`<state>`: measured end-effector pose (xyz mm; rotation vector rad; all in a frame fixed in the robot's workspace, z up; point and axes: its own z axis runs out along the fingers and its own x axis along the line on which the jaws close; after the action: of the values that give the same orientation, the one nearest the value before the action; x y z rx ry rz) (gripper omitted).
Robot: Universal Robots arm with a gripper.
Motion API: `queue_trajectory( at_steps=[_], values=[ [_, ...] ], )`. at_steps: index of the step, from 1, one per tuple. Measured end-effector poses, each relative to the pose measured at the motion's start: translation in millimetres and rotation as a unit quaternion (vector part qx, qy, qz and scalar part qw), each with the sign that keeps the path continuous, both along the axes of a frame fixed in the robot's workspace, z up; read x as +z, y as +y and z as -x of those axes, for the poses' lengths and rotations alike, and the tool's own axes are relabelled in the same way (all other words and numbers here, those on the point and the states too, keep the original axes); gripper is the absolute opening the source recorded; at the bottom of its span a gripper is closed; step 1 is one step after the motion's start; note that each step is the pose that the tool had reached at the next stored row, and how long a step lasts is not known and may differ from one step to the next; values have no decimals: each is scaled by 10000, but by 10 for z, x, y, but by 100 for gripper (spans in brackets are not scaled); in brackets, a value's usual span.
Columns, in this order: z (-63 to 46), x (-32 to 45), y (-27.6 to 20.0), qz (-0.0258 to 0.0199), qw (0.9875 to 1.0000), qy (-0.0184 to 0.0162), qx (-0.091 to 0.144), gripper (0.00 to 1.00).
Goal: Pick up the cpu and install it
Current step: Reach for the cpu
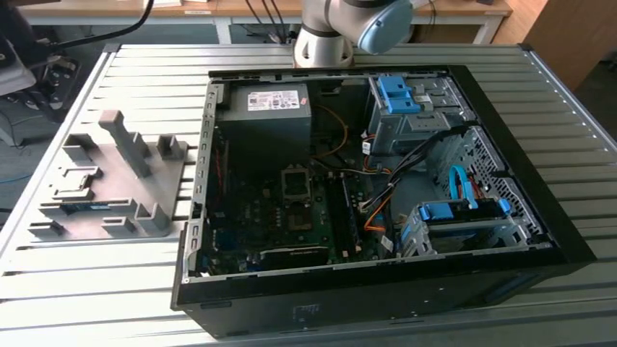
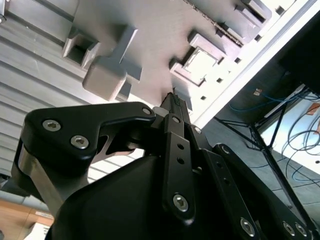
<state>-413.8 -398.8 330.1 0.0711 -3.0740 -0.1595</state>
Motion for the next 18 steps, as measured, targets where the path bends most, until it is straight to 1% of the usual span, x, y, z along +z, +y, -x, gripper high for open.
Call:
queue_trajectory(
  at_steps=[4,6,9,10,18],
  values=[
    [71,-72,1,6,10000,0,87,10],
    [107,-108,4,35,10000,0,87,10],
    [157,-150,6,98,9999,1,87,10],
    [172,-170,9,109,9999,1,87,10],
    [245,-315,14,111,9999,1,87,10]
  ],
)
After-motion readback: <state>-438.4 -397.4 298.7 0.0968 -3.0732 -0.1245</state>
